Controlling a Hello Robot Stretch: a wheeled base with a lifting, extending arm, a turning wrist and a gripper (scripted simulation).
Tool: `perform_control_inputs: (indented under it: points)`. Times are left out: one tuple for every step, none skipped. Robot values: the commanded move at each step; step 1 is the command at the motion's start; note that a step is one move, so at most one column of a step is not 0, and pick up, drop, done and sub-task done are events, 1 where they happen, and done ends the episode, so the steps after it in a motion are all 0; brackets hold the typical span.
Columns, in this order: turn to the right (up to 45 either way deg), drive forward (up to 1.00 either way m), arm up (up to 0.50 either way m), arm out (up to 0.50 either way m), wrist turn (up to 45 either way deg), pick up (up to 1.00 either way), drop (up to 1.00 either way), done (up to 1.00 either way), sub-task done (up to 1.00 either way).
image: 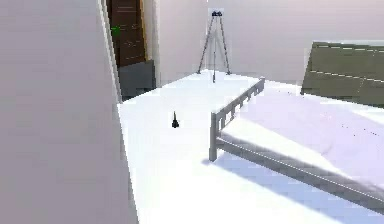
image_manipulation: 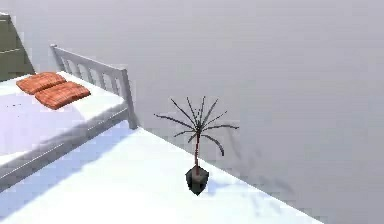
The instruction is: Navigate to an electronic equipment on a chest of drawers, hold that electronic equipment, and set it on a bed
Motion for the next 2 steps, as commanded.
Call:
perform_control_inputs:
  points:
    - [0.0,0.85,0.00,0.00,0.0,0.00,0.00,0.00,0.00]
    - [-12.0,0.00,0.00,0.00,0.0,0.00,0.00,0.00,0.00]
